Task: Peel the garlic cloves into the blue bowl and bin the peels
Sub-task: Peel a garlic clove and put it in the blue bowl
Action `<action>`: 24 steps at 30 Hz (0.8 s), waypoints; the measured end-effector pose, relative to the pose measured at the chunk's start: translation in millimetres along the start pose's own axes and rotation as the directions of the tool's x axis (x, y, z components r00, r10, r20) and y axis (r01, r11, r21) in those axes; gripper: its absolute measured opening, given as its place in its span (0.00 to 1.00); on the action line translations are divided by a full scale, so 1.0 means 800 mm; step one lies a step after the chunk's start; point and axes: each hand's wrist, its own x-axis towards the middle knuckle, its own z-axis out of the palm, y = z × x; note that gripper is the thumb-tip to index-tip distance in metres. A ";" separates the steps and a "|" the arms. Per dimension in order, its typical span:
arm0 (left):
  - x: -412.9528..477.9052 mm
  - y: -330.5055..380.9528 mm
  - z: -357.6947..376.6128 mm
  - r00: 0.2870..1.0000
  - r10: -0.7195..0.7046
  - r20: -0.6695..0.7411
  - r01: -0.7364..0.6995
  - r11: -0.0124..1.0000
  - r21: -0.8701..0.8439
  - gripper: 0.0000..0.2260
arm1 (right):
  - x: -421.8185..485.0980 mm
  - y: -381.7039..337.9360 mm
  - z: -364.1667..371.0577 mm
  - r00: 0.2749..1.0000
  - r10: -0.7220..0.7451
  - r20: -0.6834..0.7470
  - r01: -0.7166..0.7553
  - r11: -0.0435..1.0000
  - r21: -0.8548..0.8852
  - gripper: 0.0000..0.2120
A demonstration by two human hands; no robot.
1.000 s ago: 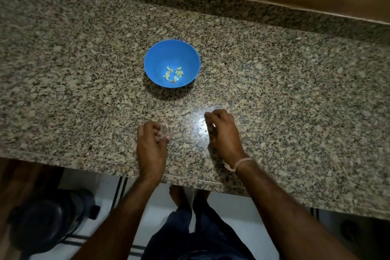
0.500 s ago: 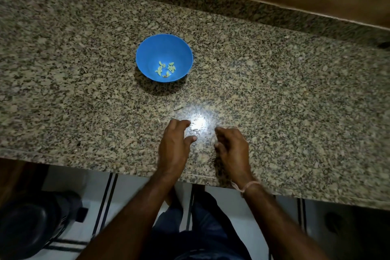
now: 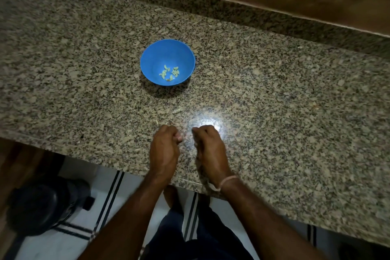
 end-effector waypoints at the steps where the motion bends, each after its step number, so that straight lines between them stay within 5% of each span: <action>1: -0.004 -0.002 -0.004 0.999 -0.034 -0.024 0.033 0.999 -0.021 0.11 | 0.002 -0.008 0.004 0.998 0.001 0.064 -0.003 0.999 0.033 0.07; 6: -0.016 -0.004 -0.009 0.981 -0.176 -0.087 0.168 0.982 -0.089 0.14 | 0.010 0.001 -0.019 0.998 0.058 0.004 -0.058 0.994 0.089 0.12; 12: -0.020 0.014 -0.002 0.988 -0.137 -0.065 0.126 0.981 -0.149 0.11 | 0.009 0.015 -0.027 0.996 -0.011 0.086 0.005 0.997 0.078 0.18; 24: -0.008 -0.001 0.011 0.998 -0.007 -0.059 0.016 0.988 0.156 0.05 | 0.035 0.015 -0.010 0.937 -0.255 0.240 0.268 0.963 -0.022 0.14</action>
